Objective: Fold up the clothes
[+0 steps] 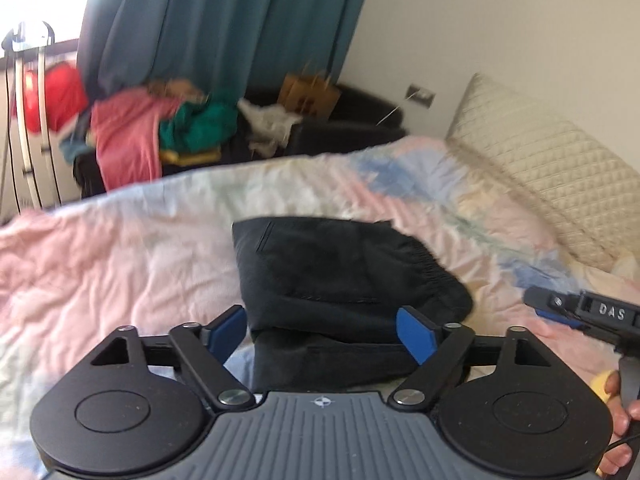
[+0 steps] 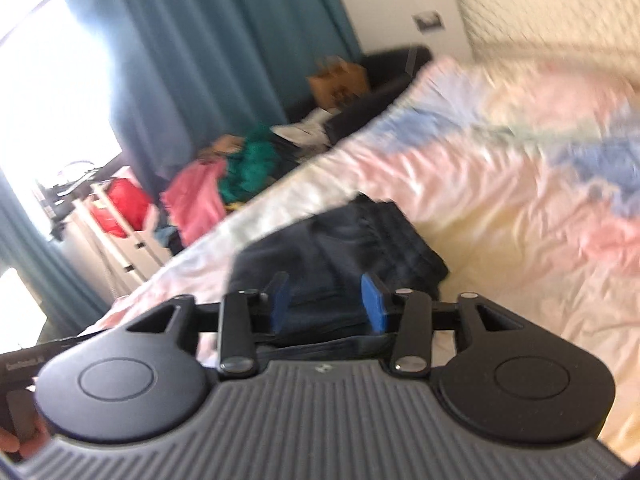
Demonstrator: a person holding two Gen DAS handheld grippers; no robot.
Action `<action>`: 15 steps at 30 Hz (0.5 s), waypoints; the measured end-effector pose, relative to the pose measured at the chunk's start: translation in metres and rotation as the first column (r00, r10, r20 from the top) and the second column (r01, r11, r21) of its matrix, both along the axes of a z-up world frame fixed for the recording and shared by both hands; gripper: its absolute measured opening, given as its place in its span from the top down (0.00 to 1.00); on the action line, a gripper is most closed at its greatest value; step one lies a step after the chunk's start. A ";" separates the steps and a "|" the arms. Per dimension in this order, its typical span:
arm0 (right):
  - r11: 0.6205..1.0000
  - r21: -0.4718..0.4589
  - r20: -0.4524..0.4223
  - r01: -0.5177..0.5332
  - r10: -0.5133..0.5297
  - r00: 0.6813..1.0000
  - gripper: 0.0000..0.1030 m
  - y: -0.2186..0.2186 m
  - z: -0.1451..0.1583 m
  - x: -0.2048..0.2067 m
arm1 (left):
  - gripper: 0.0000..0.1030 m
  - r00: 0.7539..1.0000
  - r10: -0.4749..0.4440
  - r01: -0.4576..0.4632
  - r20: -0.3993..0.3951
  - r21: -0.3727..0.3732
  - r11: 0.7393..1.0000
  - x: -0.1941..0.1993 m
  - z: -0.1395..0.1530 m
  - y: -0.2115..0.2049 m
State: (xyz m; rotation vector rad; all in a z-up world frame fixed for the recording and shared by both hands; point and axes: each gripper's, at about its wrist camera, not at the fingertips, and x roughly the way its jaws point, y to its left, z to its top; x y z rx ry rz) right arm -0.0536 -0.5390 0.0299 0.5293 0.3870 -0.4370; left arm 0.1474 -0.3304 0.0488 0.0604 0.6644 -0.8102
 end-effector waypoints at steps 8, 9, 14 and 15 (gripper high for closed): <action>0.983 -0.171 0.102 -0.066 0.084 0.991 0.17 0.073 0.055 -0.054 | 0.00 0.987 0.046 -0.042 0.157 -0.030 0.999 -0.102 0.051 0.056; 0.982 -0.174 0.106 -0.071 0.091 0.990 0.17 0.080 0.057 -0.059 | 0.00 0.983 0.052 -0.049 0.176 -0.025 0.998 -0.112 0.053 0.061; 0.976 -0.206 0.113 -0.075 0.099 0.989 0.17 0.112 0.050 -0.074 | 0.00 0.964 0.087 -0.091 0.252 0.001 0.996 -0.150 0.057 0.086; 0.974 -0.214 0.113 -0.072 0.098 0.989 0.17 0.118 0.047 -0.076 | 0.00 0.962 0.094 -0.097 0.258 -0.001 0.995 -0.155 0.056 0.093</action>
